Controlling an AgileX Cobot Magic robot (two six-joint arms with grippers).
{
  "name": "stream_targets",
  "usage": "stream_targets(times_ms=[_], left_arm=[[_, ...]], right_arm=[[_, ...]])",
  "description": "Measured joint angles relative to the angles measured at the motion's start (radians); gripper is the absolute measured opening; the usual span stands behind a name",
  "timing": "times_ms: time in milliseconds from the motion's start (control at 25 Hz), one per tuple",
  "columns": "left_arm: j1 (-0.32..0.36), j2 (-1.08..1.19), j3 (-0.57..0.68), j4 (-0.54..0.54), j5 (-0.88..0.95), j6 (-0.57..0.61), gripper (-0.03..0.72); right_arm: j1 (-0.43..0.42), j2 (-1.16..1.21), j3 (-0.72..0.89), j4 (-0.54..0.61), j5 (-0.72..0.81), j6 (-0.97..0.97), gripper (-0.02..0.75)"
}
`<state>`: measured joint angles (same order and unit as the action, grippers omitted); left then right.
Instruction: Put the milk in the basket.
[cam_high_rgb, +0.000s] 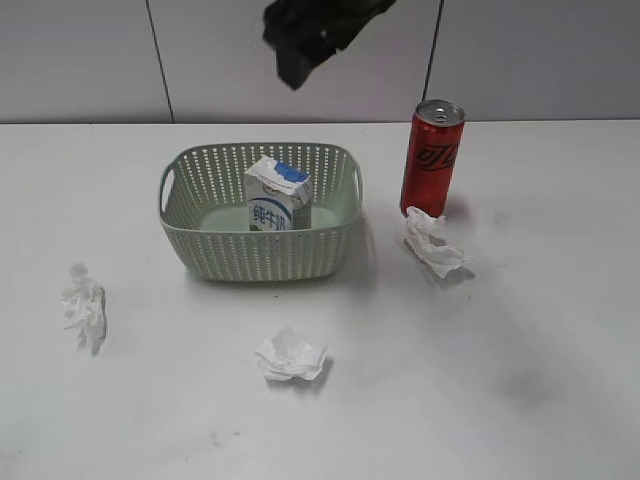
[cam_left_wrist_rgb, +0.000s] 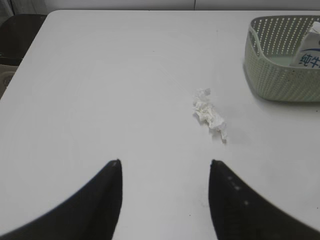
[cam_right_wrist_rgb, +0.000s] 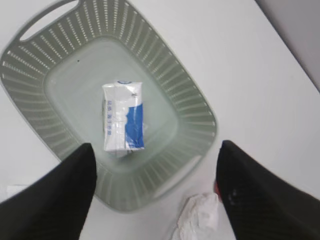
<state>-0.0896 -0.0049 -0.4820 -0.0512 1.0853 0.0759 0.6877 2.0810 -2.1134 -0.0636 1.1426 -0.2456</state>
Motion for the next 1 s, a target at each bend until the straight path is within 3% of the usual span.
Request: stream_targets(times_ms=[320, 640, 1000], left_arm=[[0.000, 0.000, 0.000, 0.000, 0.000, 0.000, 0.426], [0.000, 0.000, 0.000, 0.000, 0.000, 0.000, 0.426], [0.000, 0.000, 0.000, 0.000, 0.000, 0.000, 0.426]], right_arm=[[-0.130, -0.247, 0.157, 0.006, 0.038, 0.086, 0.593], [-0.244, -0.542, 0.528, 0.008, 0.011, 0.168, 0.592], [-0.252, -0.909, 1.005, 0.011, -0.096, 0.264, 0.592]])
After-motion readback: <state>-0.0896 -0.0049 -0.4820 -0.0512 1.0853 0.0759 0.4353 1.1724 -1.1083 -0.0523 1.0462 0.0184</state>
